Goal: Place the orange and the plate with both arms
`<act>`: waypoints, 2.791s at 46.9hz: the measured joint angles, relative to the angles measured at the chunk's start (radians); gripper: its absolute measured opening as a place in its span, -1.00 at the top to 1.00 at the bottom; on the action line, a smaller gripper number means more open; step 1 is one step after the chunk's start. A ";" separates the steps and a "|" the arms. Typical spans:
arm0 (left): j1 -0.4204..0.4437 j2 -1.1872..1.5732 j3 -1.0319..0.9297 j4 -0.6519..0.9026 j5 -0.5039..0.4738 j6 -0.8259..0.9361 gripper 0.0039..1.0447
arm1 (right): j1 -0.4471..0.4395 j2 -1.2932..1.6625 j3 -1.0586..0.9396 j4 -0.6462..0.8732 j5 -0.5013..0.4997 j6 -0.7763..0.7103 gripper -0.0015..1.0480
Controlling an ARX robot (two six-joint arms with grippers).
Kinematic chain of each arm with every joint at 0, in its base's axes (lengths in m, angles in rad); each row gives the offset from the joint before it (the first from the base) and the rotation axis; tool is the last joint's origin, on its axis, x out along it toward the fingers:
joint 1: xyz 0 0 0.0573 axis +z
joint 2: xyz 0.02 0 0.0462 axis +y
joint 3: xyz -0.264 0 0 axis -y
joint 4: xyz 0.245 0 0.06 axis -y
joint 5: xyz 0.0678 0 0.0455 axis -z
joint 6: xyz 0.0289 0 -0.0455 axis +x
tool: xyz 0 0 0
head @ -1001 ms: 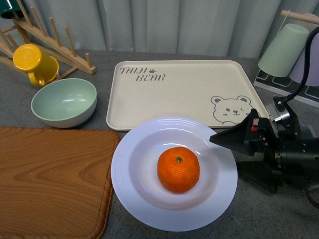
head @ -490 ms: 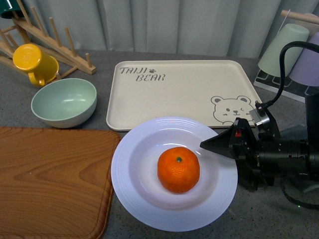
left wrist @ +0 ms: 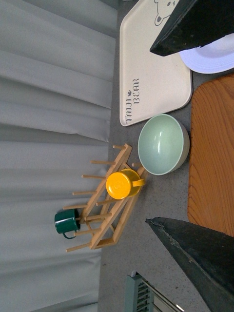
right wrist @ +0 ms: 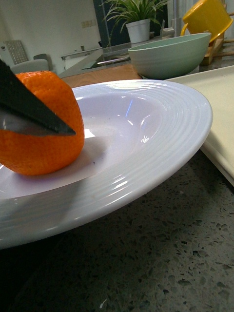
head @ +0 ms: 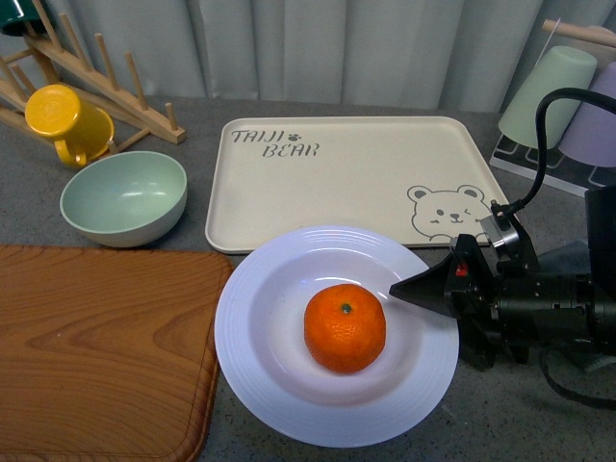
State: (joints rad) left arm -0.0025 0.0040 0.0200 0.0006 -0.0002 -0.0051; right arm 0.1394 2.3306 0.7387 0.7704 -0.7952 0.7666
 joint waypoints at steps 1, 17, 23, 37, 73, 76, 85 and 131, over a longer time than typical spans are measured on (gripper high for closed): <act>0.000 0.000 0.000 0.000 0.000 0.000 -0.88 | 0.000 0.000 0.000 0.000 0.000 0.000 0.23; 0.000 0.000 0.000 0.000 0.000 0.000 -0.88 | 0.000 0.003 -0.002 0.009 -0.011 -0.002 0.94; 0.000 0.000 0.000 0.000 0.000 0.000 -0.88 | 0.000 0.004 -0.005 0.023 -0.012 -0.002 0.94; 0.000 0.000 0.000 0.000 0.000 0.000 -0.88 | -0.007 -0.016 -0.055 0.109 -0.022 0.028 0.94; 0.000 0.000 0.000 0.000 0.000 0.000 -0.88 | -0.079 0.080 0.417 -0.116 0.019 0.068 0.94; 0.000 0.000 0.000 0.000 0.000 0.000 -0.88 | -0.074 0.113 0.468 -0.141 0.031 0.068 0.94; 0.000 0.000 0.000 0.000 0.000 0.000 -0.88 | -0.046 0.198 0.655 -0.245 0.068 0.066 0.94; 0.000 0.000 0.000 0.000 0.000 0.000 -0.88 | 0.014 -0.421 0.105 -0.038 0.776 -0.877 -0.83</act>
State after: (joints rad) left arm -0.0025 0.0040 0.0200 0.0006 -0.0006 -0.0048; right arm 0.1532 1.9095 0.8433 0.7326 -0.0196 -0.1101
